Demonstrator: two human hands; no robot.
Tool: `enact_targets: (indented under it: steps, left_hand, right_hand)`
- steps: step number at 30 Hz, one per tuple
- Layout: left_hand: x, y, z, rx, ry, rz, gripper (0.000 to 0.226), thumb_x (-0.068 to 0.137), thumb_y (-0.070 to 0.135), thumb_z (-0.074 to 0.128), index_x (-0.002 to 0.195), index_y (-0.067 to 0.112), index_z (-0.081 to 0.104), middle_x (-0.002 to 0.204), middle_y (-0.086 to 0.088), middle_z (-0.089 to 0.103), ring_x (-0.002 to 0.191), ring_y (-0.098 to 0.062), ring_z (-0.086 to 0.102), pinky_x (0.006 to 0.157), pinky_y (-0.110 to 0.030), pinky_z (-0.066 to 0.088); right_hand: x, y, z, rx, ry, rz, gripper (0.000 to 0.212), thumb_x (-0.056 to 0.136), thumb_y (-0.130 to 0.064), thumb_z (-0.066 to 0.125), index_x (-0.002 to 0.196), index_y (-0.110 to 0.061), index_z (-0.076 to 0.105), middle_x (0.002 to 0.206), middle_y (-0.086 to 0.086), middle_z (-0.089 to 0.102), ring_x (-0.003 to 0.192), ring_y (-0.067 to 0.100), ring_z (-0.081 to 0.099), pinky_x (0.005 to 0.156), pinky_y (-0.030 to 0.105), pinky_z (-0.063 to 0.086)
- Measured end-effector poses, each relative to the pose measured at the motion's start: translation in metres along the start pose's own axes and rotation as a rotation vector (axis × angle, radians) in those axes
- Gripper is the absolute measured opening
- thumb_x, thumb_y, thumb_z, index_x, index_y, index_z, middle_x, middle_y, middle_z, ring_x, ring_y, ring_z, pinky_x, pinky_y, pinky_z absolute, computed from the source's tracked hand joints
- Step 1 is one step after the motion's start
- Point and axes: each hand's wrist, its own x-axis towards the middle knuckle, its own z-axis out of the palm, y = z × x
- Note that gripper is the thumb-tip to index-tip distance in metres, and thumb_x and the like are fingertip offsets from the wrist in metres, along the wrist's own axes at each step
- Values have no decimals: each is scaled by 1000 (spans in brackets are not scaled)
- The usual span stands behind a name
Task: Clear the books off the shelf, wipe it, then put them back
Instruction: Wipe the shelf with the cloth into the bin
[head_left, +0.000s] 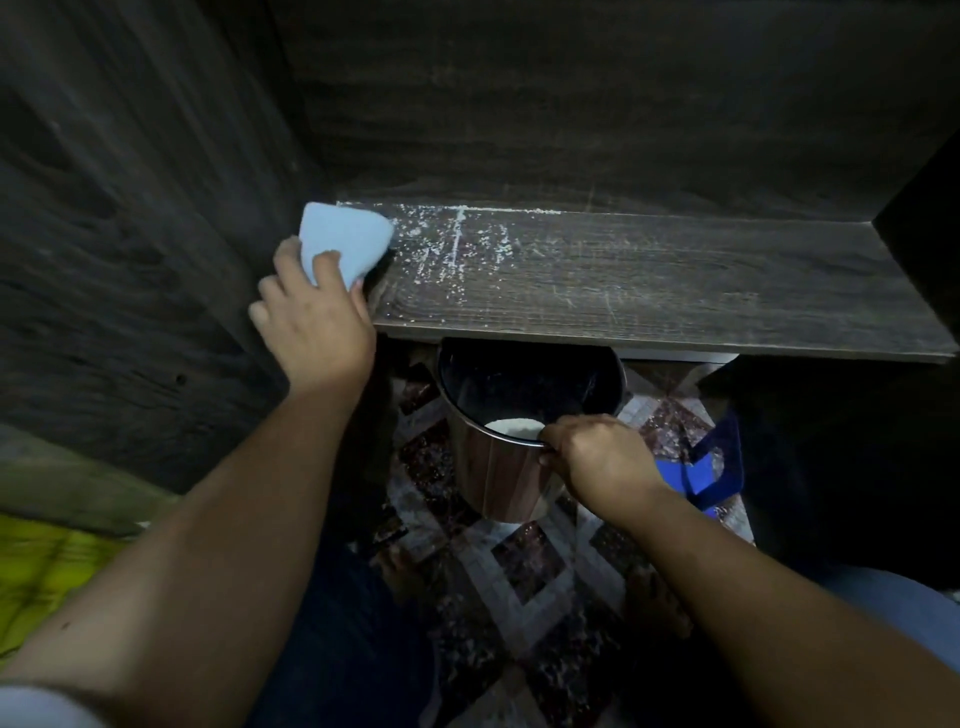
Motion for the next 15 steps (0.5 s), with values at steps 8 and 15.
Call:
enact_targets:
  steps: [8, 15]
  left_hand:
    - [7, -11, 30, -18, -194, 139, 53, 98, 29, 41, 143, 2, 34, 155, -23, 21, 142, -40, 20, 111, -48, 22]
    - [14, -10, 34, -165, -289, 9, 53, 99, 30, 45, 147, 9, 36, 152, -27, 25, 133, -43, 34, 109, -46, 30]
  right_hand:
    - [2, 5, 13, -14, -191, 78, 18, 91, -24, 59, 104, -15, 67, 98, 7, 67, 93, 31, 63, 76, 33, 45]
    - [-3, 11, 9, 17, -226, 99, 17, 92, -22, 57, 105, -15, 65, 100, 4, 65, 96, 28, 61, 77, 30, 43]
